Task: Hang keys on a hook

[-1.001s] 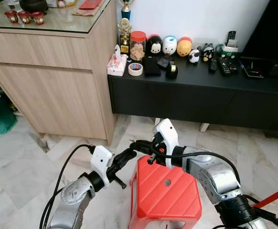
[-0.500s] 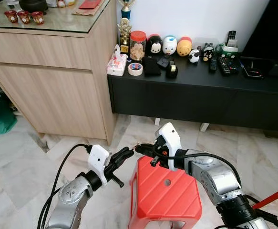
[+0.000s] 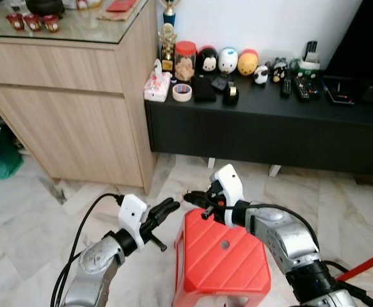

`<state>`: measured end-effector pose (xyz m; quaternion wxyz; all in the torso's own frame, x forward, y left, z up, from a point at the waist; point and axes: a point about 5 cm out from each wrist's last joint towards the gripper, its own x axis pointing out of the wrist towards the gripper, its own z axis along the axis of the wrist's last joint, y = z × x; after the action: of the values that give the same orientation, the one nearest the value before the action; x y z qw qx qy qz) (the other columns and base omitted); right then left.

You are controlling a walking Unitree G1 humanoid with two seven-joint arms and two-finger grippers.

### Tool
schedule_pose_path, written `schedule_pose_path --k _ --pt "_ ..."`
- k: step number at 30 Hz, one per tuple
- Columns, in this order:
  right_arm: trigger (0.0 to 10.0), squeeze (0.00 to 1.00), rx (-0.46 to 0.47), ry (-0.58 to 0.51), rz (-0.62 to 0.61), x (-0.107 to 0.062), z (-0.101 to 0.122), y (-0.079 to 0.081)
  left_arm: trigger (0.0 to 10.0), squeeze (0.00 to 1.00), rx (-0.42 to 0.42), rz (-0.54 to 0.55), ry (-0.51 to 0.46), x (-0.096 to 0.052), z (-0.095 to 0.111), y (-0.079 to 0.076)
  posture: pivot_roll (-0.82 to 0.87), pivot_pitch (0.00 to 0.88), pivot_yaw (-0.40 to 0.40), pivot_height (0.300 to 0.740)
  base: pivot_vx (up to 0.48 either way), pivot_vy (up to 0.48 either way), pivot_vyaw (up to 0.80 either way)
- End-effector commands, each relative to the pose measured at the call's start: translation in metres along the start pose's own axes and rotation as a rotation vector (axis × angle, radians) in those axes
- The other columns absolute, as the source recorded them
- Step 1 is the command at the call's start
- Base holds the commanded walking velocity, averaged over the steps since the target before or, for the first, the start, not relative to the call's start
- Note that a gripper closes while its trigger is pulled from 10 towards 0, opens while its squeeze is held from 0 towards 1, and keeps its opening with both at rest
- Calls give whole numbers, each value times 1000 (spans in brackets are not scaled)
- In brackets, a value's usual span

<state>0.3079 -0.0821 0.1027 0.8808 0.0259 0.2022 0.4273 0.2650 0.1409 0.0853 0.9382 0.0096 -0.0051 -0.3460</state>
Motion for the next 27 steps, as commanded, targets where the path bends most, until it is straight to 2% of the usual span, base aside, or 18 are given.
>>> schedule_pose_path --k 1,5,6,7,8,16,17,18,19,27 --pt "10000 0 5 -19 -15 0 3 -3 0 0 -11 -15 6 -1 -1 -3 83 97 -62 740 0 0 0" --pt "10000 0 6 -23 -37 0 4 -7 0 0 6 6 19 -2 -2 0 83 97 -62 740 0 0 0" --pt "10000 0 3 -22 -42 -1 4 -8 5961 0 9 7 26 -2 -4 0 83 97 -62 740 0 0 0" --pt "10000 0 3 -22 -42 -1 4 -8 5961 0 11 8 30 -3 -4 0 83 97 -62 740 0 0 0" --pt "10000 0 0 -22 -44 -1 5 -9 10000 0 15 8 43 -3 -6 0 83 97 -62 740 0 0 0" --pt "10000 0 -19 -33 -35 -1 11 -8 10000 0 8 -7 90 -8 -17 -4 82 97 -60 740 0 0 0" --pt "10000 0 -23 -35 -28 -1 12 -7 10000 212 6 -9 92 -8 -17 -4 82 97 -60 740 0 0 0" --pt "10000 0 -23 -35 -28 -1 12 -7 10000 212 6 -9 92 -8 -17 -4 82 97 -60 740 0 0 0" --pt "10000 0 -31 -40 -16 -1 15 -6 10000 1000 9 -14 95 -8 -17 -3 82 97 -60 740 0 0 0" --pt "10000 0 -71 -50 51 -1 24 3 10000 1000 40 -19 103 -8 -18 -2 82 97 -60 740 0 0 0"
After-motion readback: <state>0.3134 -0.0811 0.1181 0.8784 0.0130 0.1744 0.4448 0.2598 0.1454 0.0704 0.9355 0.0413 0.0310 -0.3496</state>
